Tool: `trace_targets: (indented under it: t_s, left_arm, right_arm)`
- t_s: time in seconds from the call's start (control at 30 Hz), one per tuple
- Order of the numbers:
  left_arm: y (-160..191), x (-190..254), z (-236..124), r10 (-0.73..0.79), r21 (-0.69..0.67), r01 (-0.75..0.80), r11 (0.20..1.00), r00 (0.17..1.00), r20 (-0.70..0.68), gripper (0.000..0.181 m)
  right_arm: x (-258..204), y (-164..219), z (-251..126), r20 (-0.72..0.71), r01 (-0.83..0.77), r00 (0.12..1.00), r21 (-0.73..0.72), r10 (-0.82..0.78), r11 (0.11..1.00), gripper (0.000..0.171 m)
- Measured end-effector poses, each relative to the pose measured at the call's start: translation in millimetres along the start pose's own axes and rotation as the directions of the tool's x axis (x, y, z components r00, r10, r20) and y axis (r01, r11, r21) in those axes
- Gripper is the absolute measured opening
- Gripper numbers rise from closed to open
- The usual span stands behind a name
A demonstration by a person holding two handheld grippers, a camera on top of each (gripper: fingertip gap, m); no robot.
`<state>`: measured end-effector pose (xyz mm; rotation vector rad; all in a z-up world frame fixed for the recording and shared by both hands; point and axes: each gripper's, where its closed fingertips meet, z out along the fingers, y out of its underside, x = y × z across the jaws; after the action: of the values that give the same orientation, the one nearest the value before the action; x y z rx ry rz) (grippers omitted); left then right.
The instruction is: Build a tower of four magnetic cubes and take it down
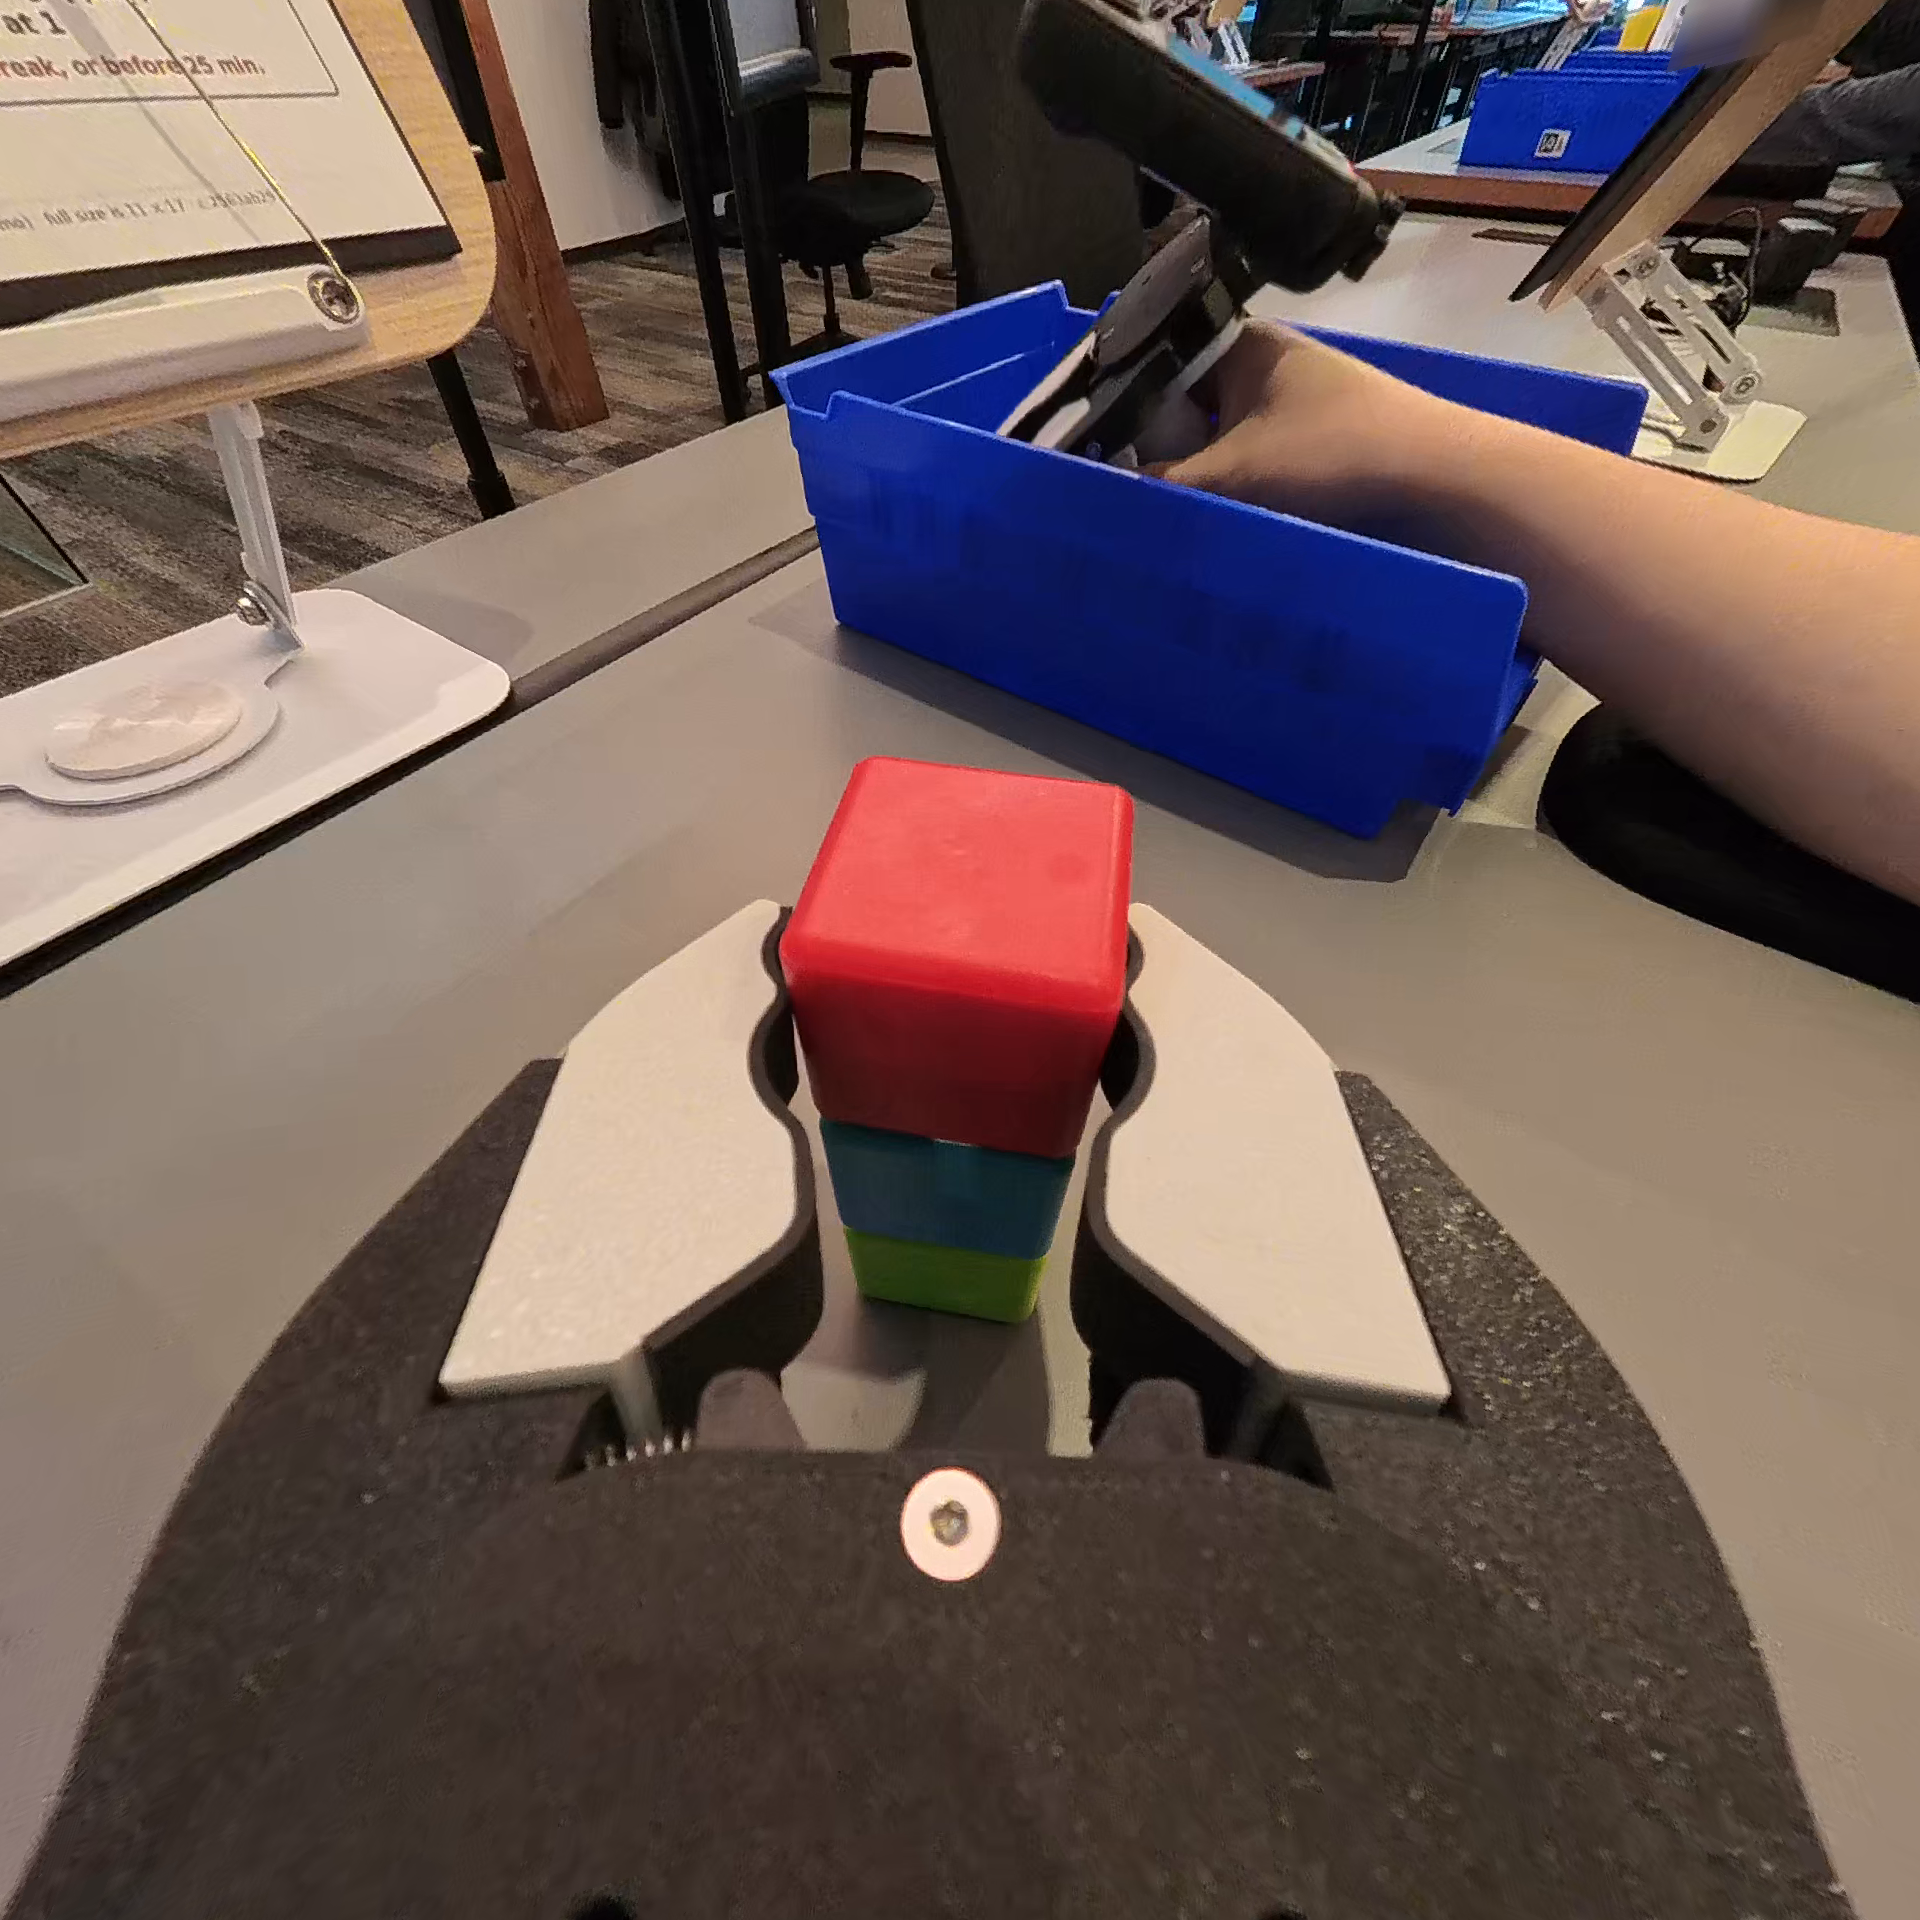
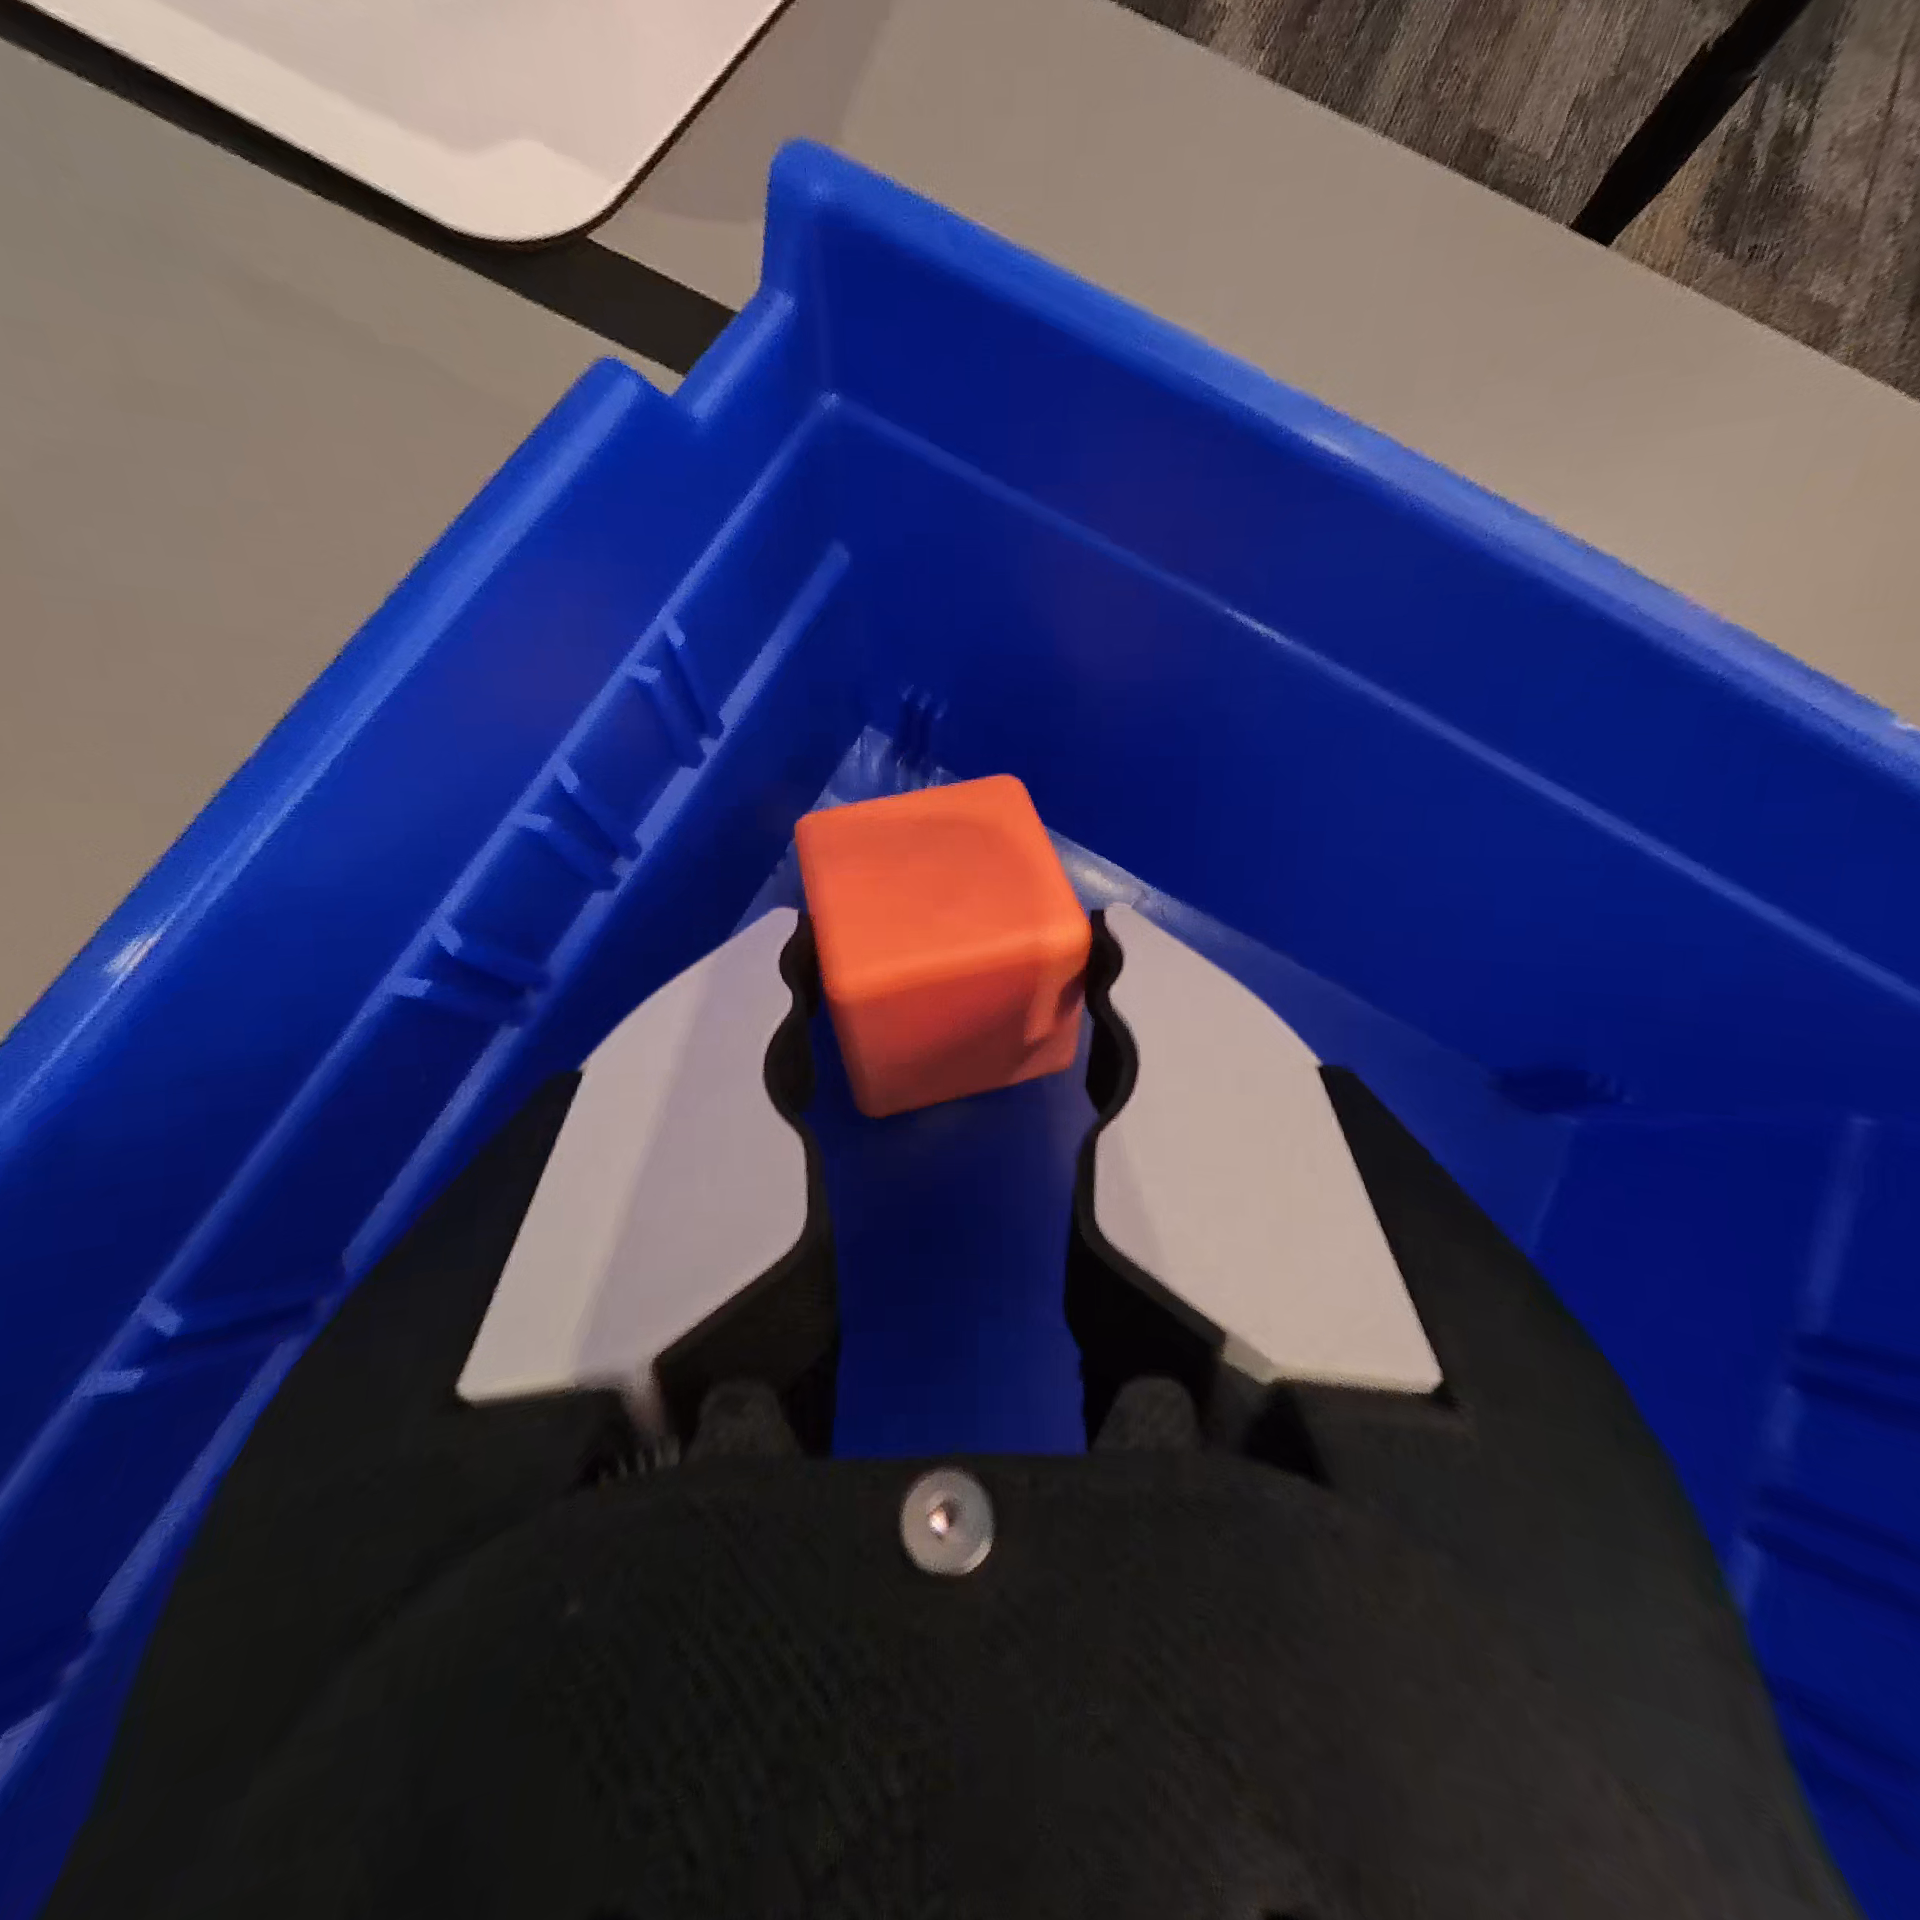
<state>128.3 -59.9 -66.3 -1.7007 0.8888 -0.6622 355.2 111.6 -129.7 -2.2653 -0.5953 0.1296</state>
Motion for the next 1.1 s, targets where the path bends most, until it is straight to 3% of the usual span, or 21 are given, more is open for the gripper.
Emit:
trace_targets:
  t_s: [0.13, 0.2, 0.37, 0.5, 0.63, 0.7, 0.8, 0.87, 1.1]
  left_arm:
    - [4, -2, -2, 0.028, -0.035, -0.027, 0.999, 0.999, 0.026, 0.058]
    - [7, -5, -3, 0.056, -0.057, -0.053, 0.997, 0.997, 0.05, 0.069]
    - [15, -4, -6, 0.045, -0.095, -0.04, 0.995, 0.998, 0.054, 0.079]
    - [31, -7, -1, 0.061, -0.159, -0.051, 0.986, 0.996, 0.061, 0.083]
    - [43, -7, 4, 0.063, -0.198, -0.05, 0.979, 0.996, 0.057, 0.081]
    - [44, -7, 6, 0.067, -0.195, -0.053, 0.979, 0.996, 0.063, 0.078]
    - [44, -7, 9, 0.059, -0.186, -0.045, 0.982, 0.996, 0.068, 0.073]
    - [47, -7, 11, 0.061, -0.192, -0.046, 0.98, 0.996, 0.071, 0.069]
    - [47, -5, 12, 0.079, -0.191, -0.065, 0.979, 0.994, 0.069, 0.059]
  right_arm:
    - [1, 9, -3, 0.014, 0.014, 1.0, -0.047, -0.013, 0.999, 0.052]
    - [4, 17, -3, 0.02, 0.02, 1.0, -0.085, -0.018, 0.996, 0.053]
    - [9, 29, -4, 0.023, 0.04, 0.999, -0.141, -0.037, 0.989, 0.057]
    - [12, 11, -28, 0.031, 0.058, 0.998, -0.081, -0.056, 0.995, 0.06]
    - [3, -36, -79, 0.025, 0.13, 0.991, 0.121, -0.134, 0.984, 0.058]
    - [-23, -68, -109, 0.061, 0.191, 0.974, 0.28, -0.216, 0.941, 0.049]
    - [-90, -104, -150, 0.159, 0.28, 0.896, 0.522, -0.415, 0.806, 0.05]
    - [-137, -113, -167, 0.263, 0.251, 0.824, 0.625, -0.502, 0.739, 0.07]
    - [-252, -78, -148, 0.516, 0.32, 0.518, 0.624, -0.683, 0.713, 0.07]
